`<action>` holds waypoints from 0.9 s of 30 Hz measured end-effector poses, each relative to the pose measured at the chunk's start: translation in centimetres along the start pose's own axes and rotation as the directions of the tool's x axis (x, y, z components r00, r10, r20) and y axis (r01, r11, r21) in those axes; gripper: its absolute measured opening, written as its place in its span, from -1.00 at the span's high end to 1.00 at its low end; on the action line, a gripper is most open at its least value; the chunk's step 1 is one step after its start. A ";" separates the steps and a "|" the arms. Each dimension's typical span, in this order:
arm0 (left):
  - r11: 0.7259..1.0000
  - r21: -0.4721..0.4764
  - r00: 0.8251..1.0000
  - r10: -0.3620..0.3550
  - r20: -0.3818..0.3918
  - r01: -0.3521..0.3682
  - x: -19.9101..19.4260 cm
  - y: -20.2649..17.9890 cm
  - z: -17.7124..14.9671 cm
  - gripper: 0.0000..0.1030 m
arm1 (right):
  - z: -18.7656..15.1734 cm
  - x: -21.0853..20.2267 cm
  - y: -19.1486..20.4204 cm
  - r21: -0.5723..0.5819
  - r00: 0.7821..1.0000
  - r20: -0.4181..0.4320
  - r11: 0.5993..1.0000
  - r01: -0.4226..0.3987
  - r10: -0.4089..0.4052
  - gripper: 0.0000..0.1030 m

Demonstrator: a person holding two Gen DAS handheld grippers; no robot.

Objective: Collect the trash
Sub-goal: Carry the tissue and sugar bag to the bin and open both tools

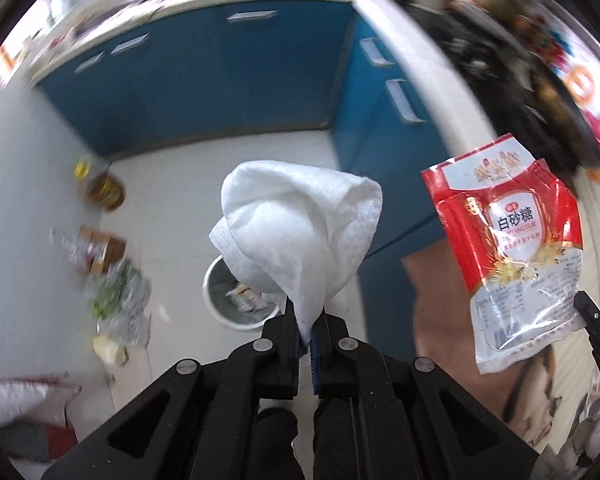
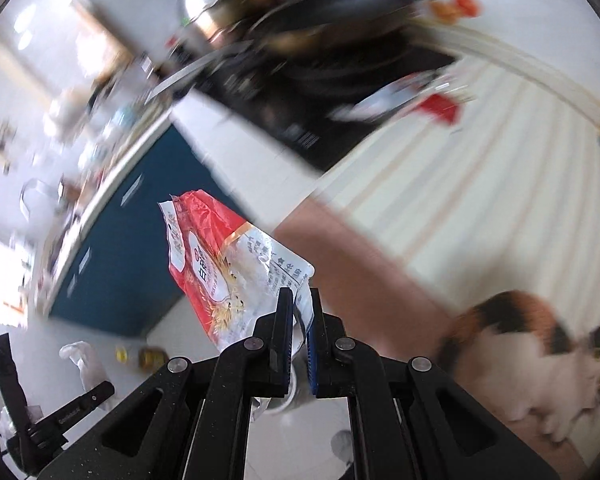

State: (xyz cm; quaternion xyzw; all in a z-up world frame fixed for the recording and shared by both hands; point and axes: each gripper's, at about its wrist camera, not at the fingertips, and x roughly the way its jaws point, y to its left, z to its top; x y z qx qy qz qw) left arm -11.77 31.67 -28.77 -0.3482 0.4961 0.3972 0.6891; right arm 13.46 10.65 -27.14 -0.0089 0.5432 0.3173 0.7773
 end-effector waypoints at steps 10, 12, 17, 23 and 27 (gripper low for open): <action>0.971 -0.234 0.985 0.013 -0.172 -0.054 14.3 13.2 -3.2 0.97 | -9.5 17.9 9.8 -0.221 0.974 -0.222 0.975 -0.001 -0.050 0.88; 0.963 -0.265 0.980 0.005 -0.197 -0.059 17.7 15.0 -4.0 0.97 | -12.3 22.9 10.7 -0.260 0.962 -0.258 0.966 0.013 -0.082 0.88; 0.945 -0.321 0.964 -0.030 -0.265 -0.059 28.8 18.7 -5.9 0.97 | -18.5 35.0 11.1 -0.320 0.933 -0.322 0.946 0.053 -0.162 0.88; 0.912 -0.410 0.931 -0.167 -0.324 0.021 41.2 21.5 -7.3 0.97 | -24.7 47.5 11.0 -0.395 0.903 -0.338 0.911 0.120 -0.266 0.88; 0.899 -0.437 0.909 -0.215 -0.358 0.040 47.1 22.6 -8.0 0.96 | -27.9 53.4 11.7 -0.454 0.884 -0.340 0.880 0.144 -0.320 0.88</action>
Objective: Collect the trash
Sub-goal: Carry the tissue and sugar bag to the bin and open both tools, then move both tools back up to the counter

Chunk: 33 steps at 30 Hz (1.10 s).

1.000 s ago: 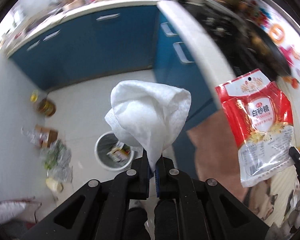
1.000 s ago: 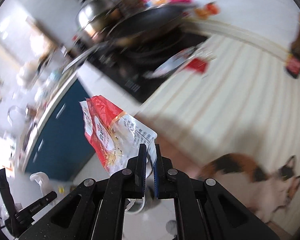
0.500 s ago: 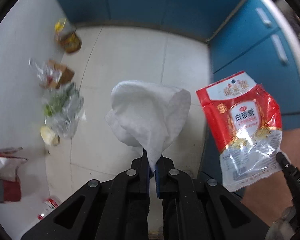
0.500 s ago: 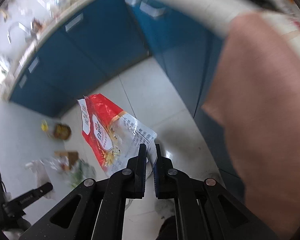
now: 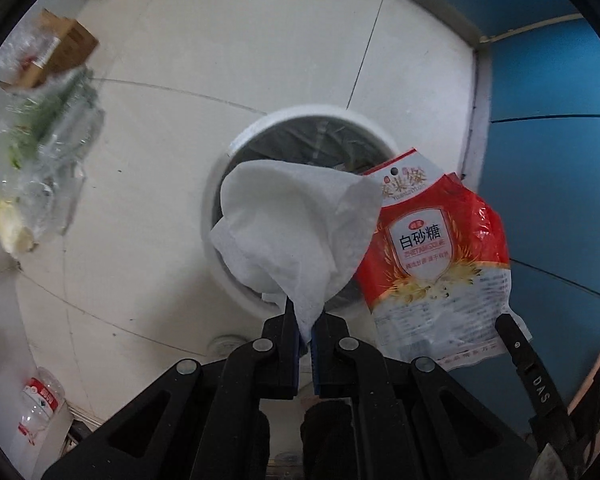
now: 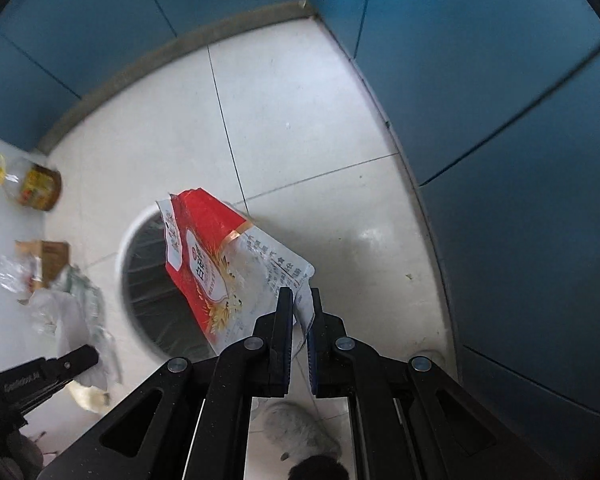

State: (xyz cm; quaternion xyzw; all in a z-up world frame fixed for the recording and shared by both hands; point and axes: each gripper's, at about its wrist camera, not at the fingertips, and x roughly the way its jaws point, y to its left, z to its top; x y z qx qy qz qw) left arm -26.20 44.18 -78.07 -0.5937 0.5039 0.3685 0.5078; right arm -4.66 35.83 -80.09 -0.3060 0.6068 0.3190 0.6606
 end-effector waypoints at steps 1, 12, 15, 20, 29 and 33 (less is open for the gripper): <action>1.000 0.006 1.000 0.003 -0.013 -0.003 1.1 0.2 0.5 0.95 | -0.1 1.4 0.8 -0.025 1.000 -0.012 1.000 0.015 -0.015 0.87; 0.999 0.032 1.000 0.029 0.003 -0.029 1.1 1.2 1.6 -1.00 | 0.1 4.1 3.3 -0.091 0.996 -0.088 0.995 -0.037 0.029 -0.35; 0.998 0.028 0.998 0.051 0.032 -0.052 -0.5 1.7 1.0 -1.00 | 0.0 2.7 2.9 -0.094 0.996 -0.084 0.995 -0.045 0.037 -0.72; 0.989 0.063 0.986 0.130 0.100 -0.137 -4.0 1.3 -1.0 -1.00 | -0.6 -0.8 2.3 -0.154 0.999 -0.045 0.987 -0.037 0.030 -0.90; 0.960 0.087 0.935 0.235 0.265 -0.266 -14.8 -0.6 -7.7 -1.00 | -2.9 -11.7 1.1 -0.250 0.998 0.018 0.967 -0.050 0.057 -0.99; 0.952 0.089 0.913 0.249 0.322 -0.291 -20.3 -2.0 -11.4 -1.00 | -4.3 -18.1 0.2 -0.274 0.996 0.033 0.959 -0.068 0.080 -0.99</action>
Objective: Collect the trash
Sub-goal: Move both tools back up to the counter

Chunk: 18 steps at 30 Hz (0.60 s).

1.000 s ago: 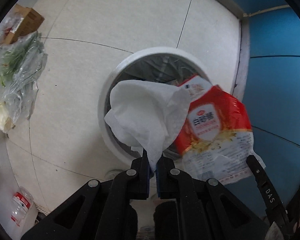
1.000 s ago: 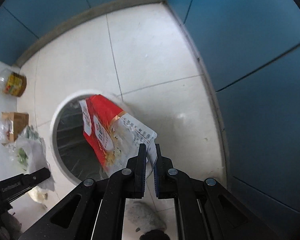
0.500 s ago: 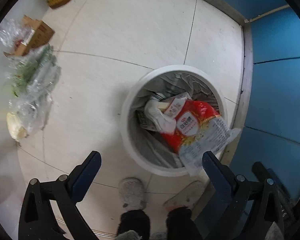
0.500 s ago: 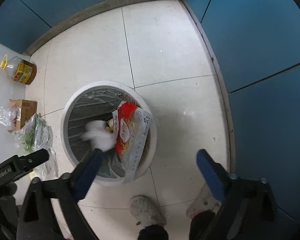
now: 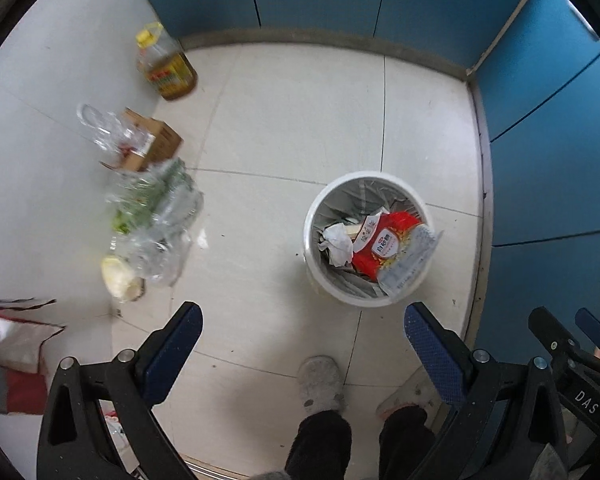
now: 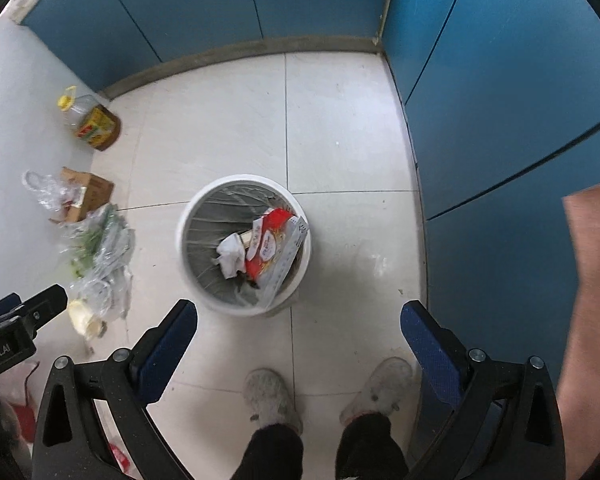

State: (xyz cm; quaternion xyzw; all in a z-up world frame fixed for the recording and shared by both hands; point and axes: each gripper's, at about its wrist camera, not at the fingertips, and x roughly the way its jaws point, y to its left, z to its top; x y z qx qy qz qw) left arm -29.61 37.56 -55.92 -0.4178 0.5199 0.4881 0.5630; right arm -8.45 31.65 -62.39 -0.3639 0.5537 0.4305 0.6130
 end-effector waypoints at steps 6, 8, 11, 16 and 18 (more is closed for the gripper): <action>1.000 -0.018 0.999 -0.012 0.038 0.012 -9.3 0.7 -2.7 -1.00 | -2.3 -10.2 0.6 -0.055 1.000 0.011 0.998 -0.026 0.027 -0.99; 1.000 -0.012 0.998 -0.009 0.056 0.010 -12.4 0.9 -3.4 -1.00 | -3.2 -14.6 0.7 -0.075 0.999 0.025 0.996 -0.036 0.038 -0.99; 1.000 0.000 0.996 0.012 0.091 -0.012 -16.7 0.7 -4.5 -1.00 | -4.0 -20.3 0.4 -0.080 0.997 0.063 0.996 -0.041 0.046 -0.99; 1.000 0.007 0.987 0.004 0.159 -0.005 -23.6 0.4 -6.1 -1.00 | -5.3 -28.3 -0.1 -0.069 0.990 0.136 0.997 -0.034 0.043 -0.99; 1.000 0.009 0.984 -0.009 0.175 0.007 -25.5 0.3 -6.6 -1.00 | -5.8 -30.9 -0.2 -0.060 0.986 0.161 0.997 -0.043 0.052 -0.99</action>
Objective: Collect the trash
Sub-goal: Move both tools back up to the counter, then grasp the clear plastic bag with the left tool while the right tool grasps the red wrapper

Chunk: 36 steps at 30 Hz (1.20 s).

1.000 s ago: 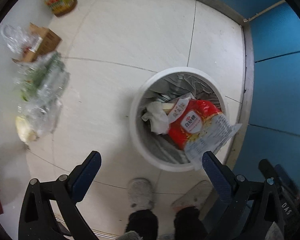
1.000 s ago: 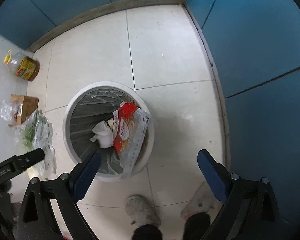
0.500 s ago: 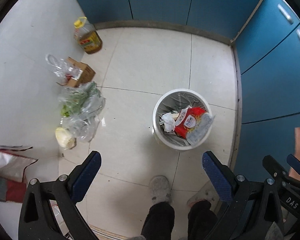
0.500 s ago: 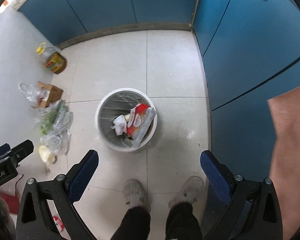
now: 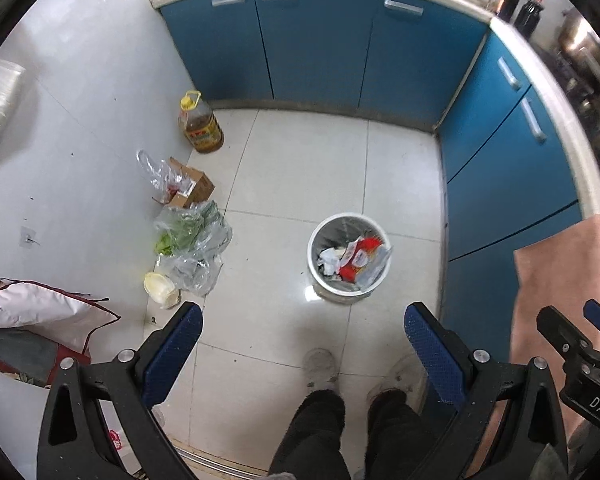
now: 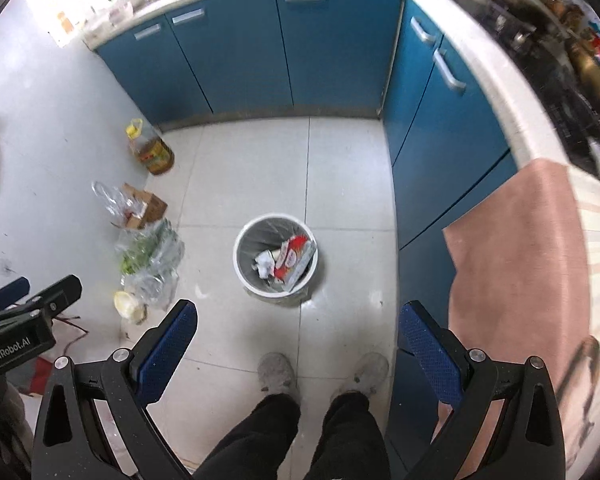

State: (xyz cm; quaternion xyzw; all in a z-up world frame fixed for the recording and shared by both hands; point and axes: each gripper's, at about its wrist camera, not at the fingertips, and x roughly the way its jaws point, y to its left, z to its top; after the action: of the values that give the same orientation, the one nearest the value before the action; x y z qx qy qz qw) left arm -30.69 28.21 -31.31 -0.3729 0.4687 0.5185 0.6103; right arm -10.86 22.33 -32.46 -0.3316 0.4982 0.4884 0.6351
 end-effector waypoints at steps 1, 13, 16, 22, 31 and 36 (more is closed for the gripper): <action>1.000 0.000 1.000 -0.011 0.006 0.011 -0.8 -0.1 -0.1 -1.00 | 0.0 -0.8 -0.1 0.005 1.000 0.007 1.000 -0.003 0.003 -0.99; 0.997 0.077 0.985 -0.037 0.171 0.024 -8.8 -7.4 3.2 -1.00 | 1.1 -11.0 -9.8 0.276 0.973 0.196 0.945 -0.177 0.125 -0.99; 0.990 0.142 0.976 -0.034 0.214 0.003 -9.8 -12.7 4.9 -1.00 | 1.4 -12.8 -14.7 0.358 0.968 0.235 0.918 -0.169 0.086 -0.99; 0.955 0.294 0.972 -0.105 0.210 0.040 -9.9 -26.1 7.5 -1.00 | 0.7 -15.2 -29.6 0.584 0.963 0.254 0.807 -0.081 -0.087 -0.99; 0.881 0.472 0.981 -0.094 0.172 0.002 -4.3 -47.5 10.2 -1.00 | 0.5 -9.7 -51.5 0.803 0.960 0.150 0.595 0.021 -0.235 -0.99; 0.819 0.573 0.988 -0.081 0.134 -0.011 -0.9 -55.2 10.0 -1.00 | 2.9 -3.2 -58.6 0.803 0.969 0.095 0.593 0.061 -0.229 -0.99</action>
State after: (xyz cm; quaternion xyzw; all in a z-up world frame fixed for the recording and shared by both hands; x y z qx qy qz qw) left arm 25.34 27.25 -29.31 -0.1405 0.5475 0.3695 0.7375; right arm 45.62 6.25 -32.40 -0.0071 0.5716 0.1921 0.7977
